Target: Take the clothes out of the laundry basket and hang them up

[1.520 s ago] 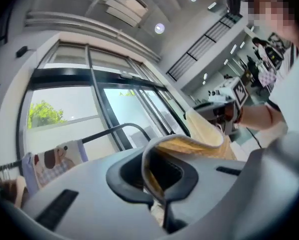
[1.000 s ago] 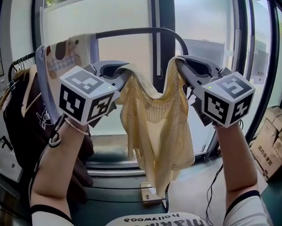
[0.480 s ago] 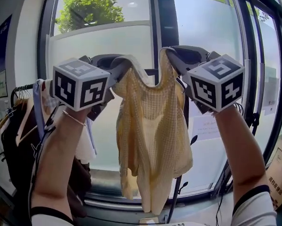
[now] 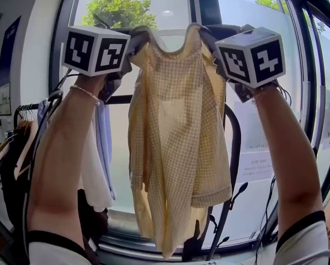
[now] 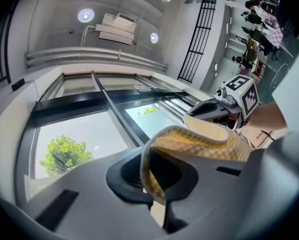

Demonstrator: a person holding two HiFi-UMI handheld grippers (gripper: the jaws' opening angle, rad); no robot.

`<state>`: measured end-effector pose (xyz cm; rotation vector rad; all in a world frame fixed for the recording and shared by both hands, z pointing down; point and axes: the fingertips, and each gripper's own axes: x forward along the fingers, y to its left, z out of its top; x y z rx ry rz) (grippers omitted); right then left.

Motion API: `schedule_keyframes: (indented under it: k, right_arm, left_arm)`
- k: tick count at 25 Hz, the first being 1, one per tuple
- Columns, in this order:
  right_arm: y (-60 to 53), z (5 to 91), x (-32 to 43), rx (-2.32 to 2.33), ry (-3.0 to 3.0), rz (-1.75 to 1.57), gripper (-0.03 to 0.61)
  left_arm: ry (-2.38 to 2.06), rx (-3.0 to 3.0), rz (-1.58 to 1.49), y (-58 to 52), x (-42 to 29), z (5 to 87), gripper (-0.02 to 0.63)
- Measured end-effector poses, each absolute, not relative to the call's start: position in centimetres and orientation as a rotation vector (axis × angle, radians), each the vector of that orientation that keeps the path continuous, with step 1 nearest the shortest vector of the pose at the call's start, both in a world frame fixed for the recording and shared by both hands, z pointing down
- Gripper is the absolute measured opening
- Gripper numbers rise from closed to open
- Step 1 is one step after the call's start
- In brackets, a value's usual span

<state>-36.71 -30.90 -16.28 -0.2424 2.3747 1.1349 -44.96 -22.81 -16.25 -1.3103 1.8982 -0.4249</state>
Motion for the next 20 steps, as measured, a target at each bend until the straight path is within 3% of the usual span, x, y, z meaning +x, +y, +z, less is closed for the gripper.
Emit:
schedule_keyframes:
  k: [6,9,12,17,19,20]
  right_arm:
    - [-36.5,-22.4,-41.6,-0.425,2.408,1.114,0.034]
    - [-42.5,-22.7,-45.5,-0.593,2.534,1.121,0.034]
    - [-48.3,-17.8,-49.7,-0.644,2.780,1.103,0.034]
    - [-51.4,-7.5,-53.9,-0.279,3.186,0.858,0.037]
    - [-51.0,-4.4,-54.3,-0.023,3.326,0.687,0.044]
    - [-50.4,-3.3,-54.2,0.108,3.369,0.619,0.092]
  left_arm:
    - [1.989,-1.242,-0.431,-24.7,-53.1,-22.8,0.011]
    - [2.162,-1.245,-0.571,-27.5,-59.9,-22.0,0.011]
    - [2.264,-1.369,-0.794,-30.6,-64.8,-17.0,0.011]
    - [2.211,-1.711,-0.976,-33.8,-65.9,-9.5,0.018]
    - [2.161,-1.848,-1.045,-34.3,-65.4,-7.3,0.228]
    - [2.125,-1.895,-1.081,-34.4,-65.0,-6.5,0.275]
